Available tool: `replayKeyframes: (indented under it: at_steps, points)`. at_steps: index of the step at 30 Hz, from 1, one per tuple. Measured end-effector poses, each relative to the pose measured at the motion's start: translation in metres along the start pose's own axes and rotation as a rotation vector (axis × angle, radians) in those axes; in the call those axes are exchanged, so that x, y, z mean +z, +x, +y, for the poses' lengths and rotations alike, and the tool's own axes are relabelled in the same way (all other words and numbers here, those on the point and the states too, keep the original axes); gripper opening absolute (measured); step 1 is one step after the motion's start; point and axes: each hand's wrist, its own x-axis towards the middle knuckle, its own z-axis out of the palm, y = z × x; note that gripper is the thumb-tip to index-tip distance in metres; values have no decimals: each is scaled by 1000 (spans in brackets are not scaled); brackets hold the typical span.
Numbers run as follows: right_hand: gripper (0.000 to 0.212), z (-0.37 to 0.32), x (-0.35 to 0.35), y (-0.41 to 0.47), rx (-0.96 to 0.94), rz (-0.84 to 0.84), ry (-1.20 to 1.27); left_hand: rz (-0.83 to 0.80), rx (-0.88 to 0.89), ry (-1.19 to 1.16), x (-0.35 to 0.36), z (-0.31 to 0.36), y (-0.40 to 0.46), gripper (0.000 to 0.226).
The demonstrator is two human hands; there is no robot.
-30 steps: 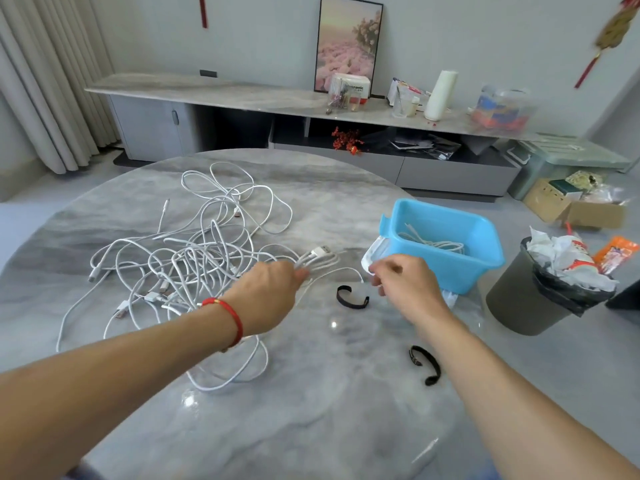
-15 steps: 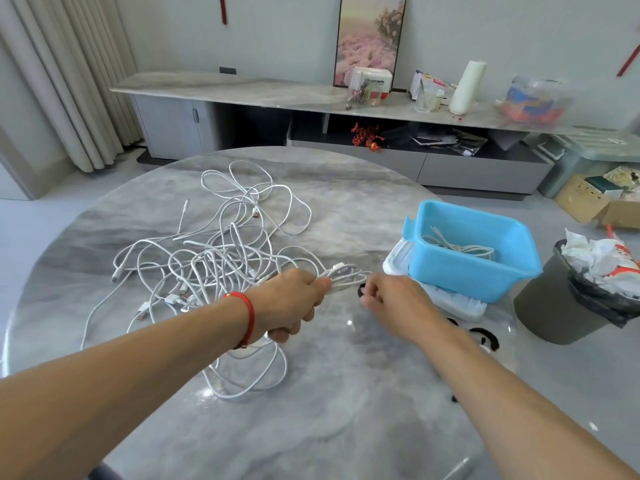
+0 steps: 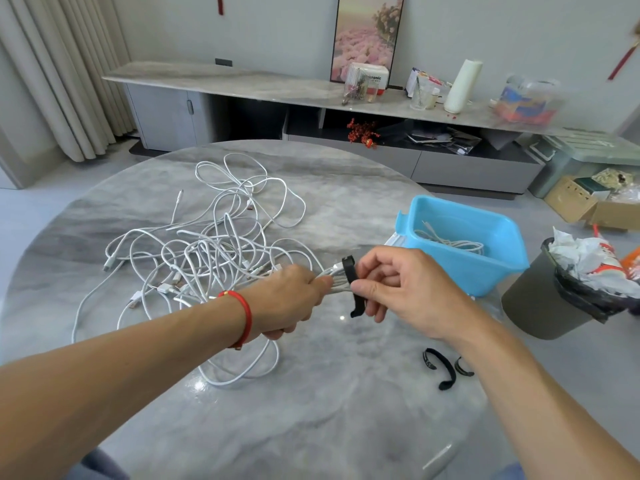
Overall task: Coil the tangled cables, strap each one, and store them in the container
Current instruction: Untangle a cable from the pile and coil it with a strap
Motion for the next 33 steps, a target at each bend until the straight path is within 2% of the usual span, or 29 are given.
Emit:
replayKeyframes:
  at_steps: [3, 5, 7, 11, 14, 17, 19, 22, 24, 27, 31, 33]
  points:
    - [10, 0, -10, 1, 7, -10, -13, 14, 17, 77, 6, 6, -5, 42]
    - [11, 5, -27, 2, 22, 54, -51, 61, 26, 191, 7, 7, -5, 42]
    - [12, 18, -41, -1, 111, 95, -146, 69, 19, 239, 8, 5, -4, 42]
    - [8, 52, -37, -8, 299, -26, -529, 10, -9, 250, 15, 3, -4, 44]
    - [12, 66, -28, -8, 303, -68, -581, 11, -31, 263, 22, 5, -1, 47]
    - [9, 75, -29, 0, 238, 76, -660, 66, -33, 211, 17, 9, 4, 44]
    - [10, 82, -27, 7, 200, 112, -698, 76, -45, 129, 10, 7, 4, 41]
    - [36, 91, -19, 21, 150, 39, -769, 30, -75, -6, 2, 1, 1, 39]
    - [47, 95, -9, 32, 126, -18, -925, 14, -92, -45, 1, -1, -1, 39]
    - [42, 96, 9, 44, 118, -29, -1209, 24, -96, -73, 1, -3, -3, 39]
    - [25, 81, 14, 56, 129, -71, -1238, 50, -90, -123, -6, -4, -4, 40]
    - [35, 76, 12, 57, 124, -86, -1239, -5, -127, -199, -10, -3, -4, 40]
